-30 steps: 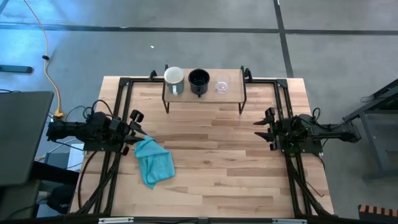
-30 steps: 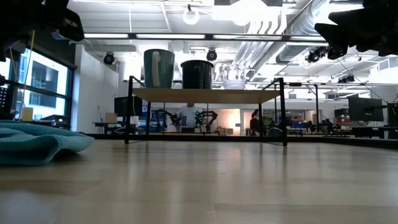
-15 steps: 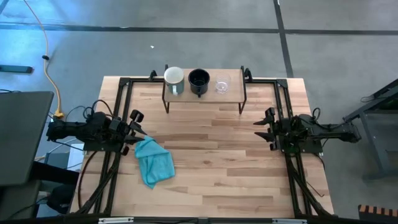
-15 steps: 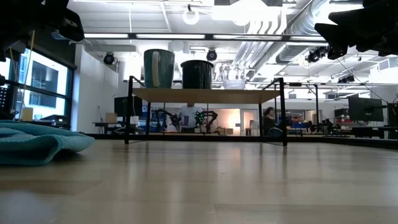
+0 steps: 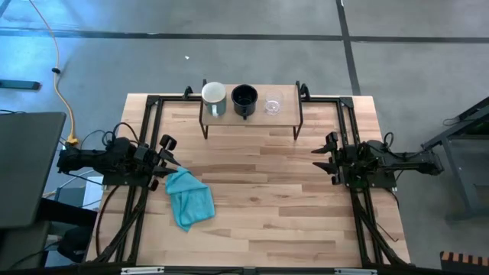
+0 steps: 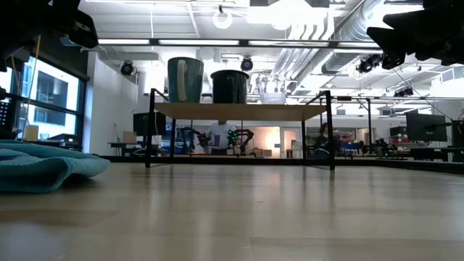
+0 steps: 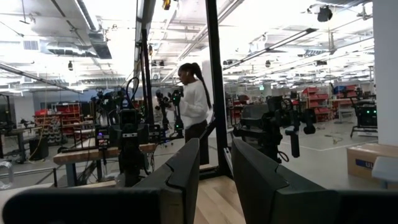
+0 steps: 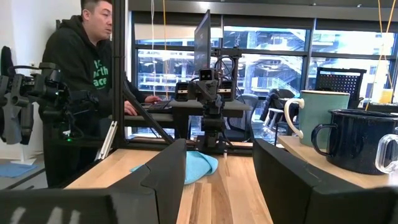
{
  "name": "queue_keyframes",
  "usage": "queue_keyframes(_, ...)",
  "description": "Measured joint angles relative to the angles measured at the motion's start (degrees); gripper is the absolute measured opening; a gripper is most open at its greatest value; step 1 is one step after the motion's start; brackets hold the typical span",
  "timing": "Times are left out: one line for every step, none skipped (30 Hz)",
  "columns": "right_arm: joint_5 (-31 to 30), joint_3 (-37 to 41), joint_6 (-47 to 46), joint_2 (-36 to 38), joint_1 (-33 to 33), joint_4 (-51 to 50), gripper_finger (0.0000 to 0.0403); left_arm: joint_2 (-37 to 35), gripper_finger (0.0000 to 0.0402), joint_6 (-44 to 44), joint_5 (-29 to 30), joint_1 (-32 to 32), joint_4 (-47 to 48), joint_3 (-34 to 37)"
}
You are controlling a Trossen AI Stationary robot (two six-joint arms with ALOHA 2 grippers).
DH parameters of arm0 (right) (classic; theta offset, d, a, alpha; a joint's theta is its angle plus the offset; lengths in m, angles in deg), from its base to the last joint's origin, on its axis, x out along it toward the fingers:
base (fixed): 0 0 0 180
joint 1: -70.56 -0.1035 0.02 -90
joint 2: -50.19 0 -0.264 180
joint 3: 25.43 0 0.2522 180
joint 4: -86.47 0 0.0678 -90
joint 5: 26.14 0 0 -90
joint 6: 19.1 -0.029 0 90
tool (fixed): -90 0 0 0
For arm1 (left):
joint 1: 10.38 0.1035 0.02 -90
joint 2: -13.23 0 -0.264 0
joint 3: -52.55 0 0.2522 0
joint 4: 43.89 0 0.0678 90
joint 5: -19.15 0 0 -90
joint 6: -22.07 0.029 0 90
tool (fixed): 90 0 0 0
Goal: Stack small to large cups/mugs on shelf
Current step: Return to Home Position
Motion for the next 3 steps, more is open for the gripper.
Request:
queue_keyframes(0.00,0.00,0.00,0.00,0.00,0.00,0.0179,-0.02,0.0083,0.01,-0.01,0.00,0.00,0.00)
queue_keyframes(0.00,0.00,0.01,0.00,0.00,0.00,0.0179,0.00,0.0083,0.02,-0.01,0.00,0.00,0.00)
queue_keyframes(0.02,0.00,-0.01,0.00,0.00,0.00,0.0179,0.00,0.0083,0.00,0.01,0.00,-0.02,0.00)
